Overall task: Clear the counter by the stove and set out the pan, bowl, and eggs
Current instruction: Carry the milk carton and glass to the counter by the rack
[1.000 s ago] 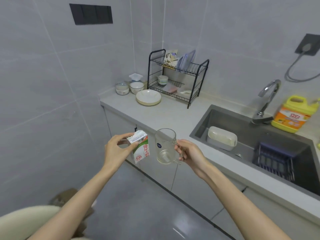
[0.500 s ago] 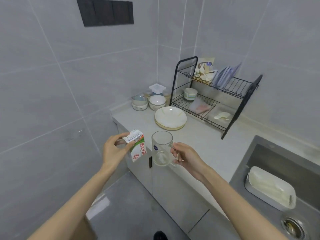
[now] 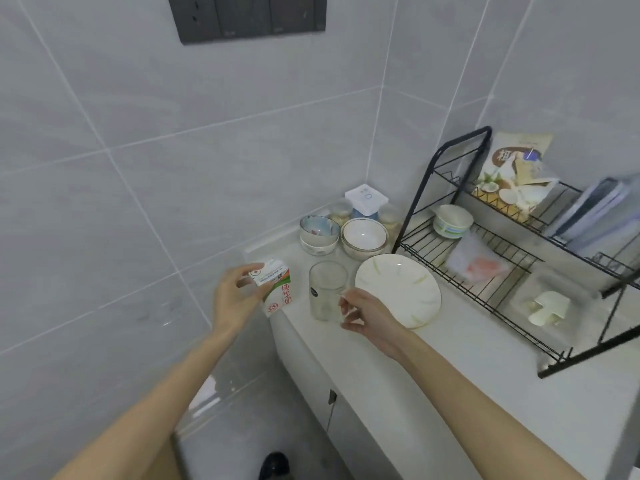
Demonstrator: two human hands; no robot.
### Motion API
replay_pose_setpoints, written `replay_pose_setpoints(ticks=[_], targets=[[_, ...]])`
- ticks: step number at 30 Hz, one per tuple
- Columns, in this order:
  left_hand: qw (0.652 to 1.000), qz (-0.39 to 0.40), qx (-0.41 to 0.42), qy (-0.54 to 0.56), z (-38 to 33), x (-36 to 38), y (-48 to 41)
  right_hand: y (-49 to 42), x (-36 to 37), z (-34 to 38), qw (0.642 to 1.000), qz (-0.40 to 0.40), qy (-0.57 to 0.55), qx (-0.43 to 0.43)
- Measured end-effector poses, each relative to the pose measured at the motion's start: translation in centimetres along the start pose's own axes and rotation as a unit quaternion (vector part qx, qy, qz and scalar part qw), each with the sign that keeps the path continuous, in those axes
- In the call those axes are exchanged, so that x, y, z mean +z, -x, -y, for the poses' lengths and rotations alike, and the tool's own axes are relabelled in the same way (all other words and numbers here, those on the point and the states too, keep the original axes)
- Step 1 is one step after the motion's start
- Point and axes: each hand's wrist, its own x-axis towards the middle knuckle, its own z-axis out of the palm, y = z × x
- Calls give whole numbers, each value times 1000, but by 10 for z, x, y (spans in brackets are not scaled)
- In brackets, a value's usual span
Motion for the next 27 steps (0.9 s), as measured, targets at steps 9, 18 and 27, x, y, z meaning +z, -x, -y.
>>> replay_pose_setpoints(ticks=[9, 18, 27], targets=[[997, 76, -4, -16, 39, 34, -127, -108, 20, 8, 999, -16, -43, 21], [992, 122, -10, 13, 68, 55, -181, -156, 25, 5, 996, -41, -67, 50], [993, 117, 32, 12, 63, 74, -199, -172, 26, 3, 996, -36, -61, 45]])
